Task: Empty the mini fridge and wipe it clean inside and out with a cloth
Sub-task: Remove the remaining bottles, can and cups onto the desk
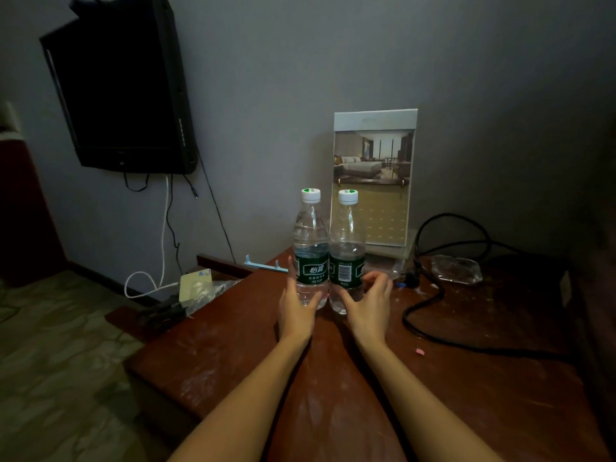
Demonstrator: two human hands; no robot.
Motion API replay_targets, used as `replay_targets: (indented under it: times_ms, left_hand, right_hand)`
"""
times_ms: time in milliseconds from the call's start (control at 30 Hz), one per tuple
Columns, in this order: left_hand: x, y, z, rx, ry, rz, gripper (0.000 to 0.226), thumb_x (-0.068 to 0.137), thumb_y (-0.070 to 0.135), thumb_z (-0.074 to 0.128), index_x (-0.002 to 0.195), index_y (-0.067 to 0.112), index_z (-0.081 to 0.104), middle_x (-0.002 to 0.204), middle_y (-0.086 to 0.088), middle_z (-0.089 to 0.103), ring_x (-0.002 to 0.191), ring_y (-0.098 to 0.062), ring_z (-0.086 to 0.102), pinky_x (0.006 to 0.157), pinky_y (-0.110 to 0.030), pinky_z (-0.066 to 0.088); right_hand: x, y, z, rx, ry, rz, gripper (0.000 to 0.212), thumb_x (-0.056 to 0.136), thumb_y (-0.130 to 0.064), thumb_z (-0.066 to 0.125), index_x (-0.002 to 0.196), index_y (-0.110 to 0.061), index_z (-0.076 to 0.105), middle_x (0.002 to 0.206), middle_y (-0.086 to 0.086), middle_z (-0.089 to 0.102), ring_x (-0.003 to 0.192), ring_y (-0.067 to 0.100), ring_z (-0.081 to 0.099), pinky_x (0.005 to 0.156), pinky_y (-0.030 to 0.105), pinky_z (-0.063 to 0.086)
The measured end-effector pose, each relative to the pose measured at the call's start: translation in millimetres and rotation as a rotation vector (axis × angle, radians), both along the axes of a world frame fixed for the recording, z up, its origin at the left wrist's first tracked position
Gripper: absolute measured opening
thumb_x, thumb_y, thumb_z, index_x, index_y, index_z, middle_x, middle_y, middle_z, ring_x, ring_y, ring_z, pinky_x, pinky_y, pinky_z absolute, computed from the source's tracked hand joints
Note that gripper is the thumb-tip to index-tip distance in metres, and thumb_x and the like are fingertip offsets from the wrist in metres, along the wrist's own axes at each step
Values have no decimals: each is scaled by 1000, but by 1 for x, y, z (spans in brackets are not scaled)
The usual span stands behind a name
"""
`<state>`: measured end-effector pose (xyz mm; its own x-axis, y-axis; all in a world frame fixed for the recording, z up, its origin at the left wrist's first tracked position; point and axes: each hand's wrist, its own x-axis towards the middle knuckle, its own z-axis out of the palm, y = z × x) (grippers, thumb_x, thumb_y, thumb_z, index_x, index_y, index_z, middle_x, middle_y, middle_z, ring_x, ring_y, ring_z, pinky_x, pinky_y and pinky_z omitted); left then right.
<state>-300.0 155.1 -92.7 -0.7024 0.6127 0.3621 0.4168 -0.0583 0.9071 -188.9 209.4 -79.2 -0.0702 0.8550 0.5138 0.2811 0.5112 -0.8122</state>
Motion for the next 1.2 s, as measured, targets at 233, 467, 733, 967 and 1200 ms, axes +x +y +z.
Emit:
replay_targets:
  times_ms: [233,467,733,967,1200]
  left_hand:
    - [8,-7,-5,-18,29,38,79,81,28,76,148,25,33,131,-4,59,119,-22,56,98,-46,48]
    - [39,-46,-5,6,-98,-33,84,83,10,73,151,23,24,147,-7,40,128,-27,48,105,-40,44]
    - [97,-108,0,-5,-201,-144,59,84,7,72,136,15,46,125,-12,55,96,-21,63,82,-27,51]
    - [156,-141,3,-12,-274,-279,42,83,1,71,119,14,52,102,-7,58,77,-12,60,65,-15,50]
    - [209,-166,7,65,-238,-396,26,84,3,70,101,20,60,96,-3,64,82,-7,63,70,-14,50]
  right_hand:
    - [11,-7,-3,-100,-57,31,45,78,-27,79,104,-16,43,115,6,51,104,24,55,77,29,40]
    - [41,-44,-4,-121,-90,33,31,84,-30,73,105,-19,54,114,1,59,101,18,59,77,28,42]
    - [101,-106,-7,-108,-28,73,27,81,-26,76,97,-25,55,96,-5,64,92,14,60,76,28,45]
    - [153,-145,-9,-141,24,23,26,81,-22,77,97,-24,56,95,-2,67,88,14,63,77,31,48]
    - [209,-174,-7,-95,48,19,26,81,-16,76,98,-25,57,87,-16,61,83,4,60,74,25,46]
